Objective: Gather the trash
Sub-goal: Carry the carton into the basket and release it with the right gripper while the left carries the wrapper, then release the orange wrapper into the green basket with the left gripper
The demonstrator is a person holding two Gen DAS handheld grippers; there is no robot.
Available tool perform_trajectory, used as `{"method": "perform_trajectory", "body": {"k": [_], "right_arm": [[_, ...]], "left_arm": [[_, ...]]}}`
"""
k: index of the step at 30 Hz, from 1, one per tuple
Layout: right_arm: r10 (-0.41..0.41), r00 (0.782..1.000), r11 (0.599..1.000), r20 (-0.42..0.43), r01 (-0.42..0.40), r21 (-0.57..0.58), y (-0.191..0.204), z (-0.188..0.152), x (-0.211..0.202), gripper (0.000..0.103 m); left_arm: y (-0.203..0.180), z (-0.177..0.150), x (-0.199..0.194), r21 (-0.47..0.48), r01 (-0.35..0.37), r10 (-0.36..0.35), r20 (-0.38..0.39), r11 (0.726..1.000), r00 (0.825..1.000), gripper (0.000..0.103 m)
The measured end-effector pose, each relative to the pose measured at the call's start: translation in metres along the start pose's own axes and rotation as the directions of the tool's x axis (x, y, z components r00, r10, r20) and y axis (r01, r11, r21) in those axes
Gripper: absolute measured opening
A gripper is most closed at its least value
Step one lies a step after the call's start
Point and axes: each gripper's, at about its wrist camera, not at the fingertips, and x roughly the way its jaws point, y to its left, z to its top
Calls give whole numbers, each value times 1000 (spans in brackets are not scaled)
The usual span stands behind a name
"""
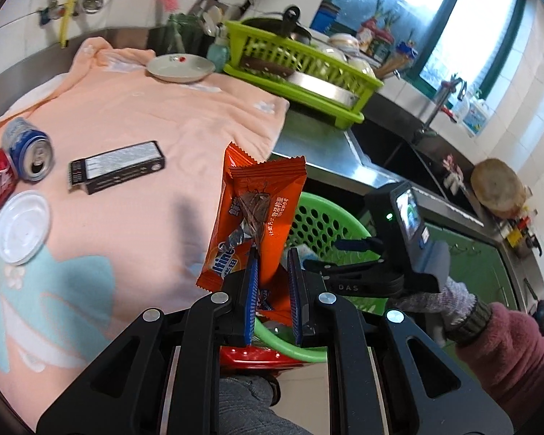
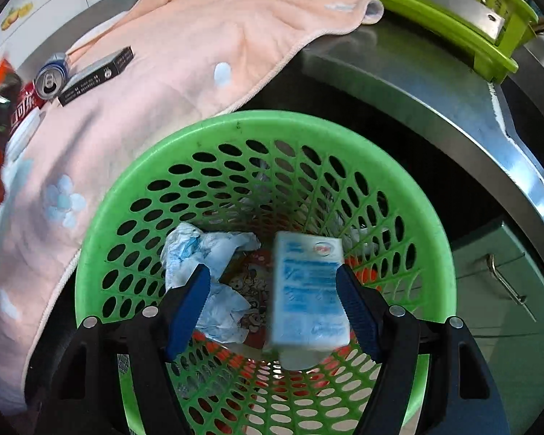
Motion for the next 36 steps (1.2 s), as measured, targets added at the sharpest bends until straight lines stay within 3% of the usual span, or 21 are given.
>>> {"method": "perform_trajectory", "body": {"k": [18,23,26,30,36], "right_arm": [[50,978,998,200,-56,28,-26,-37,-91,71],[55,971,997,233,-65,38,-29,-48,-103,73],[58,967,997,247,-70,41,-29,-51,-107,73],[64,965,996,254,-79,51,-29,-53,-107,73],[83,962,995,260,-93,25,-18,-49,-109,74]], "left_arm": [[-30,5,94,34,9,-3,-162,999,987,16],[-36,7,103,37,12,-6,-168,999,986,20],[-37,5,106,42,-4,11,-169,999,986,31],[-33,3,104,25,-7,11,-170,1000,985,37],[-21,2,84,11,-36,38,-132,999,991,38]]}}
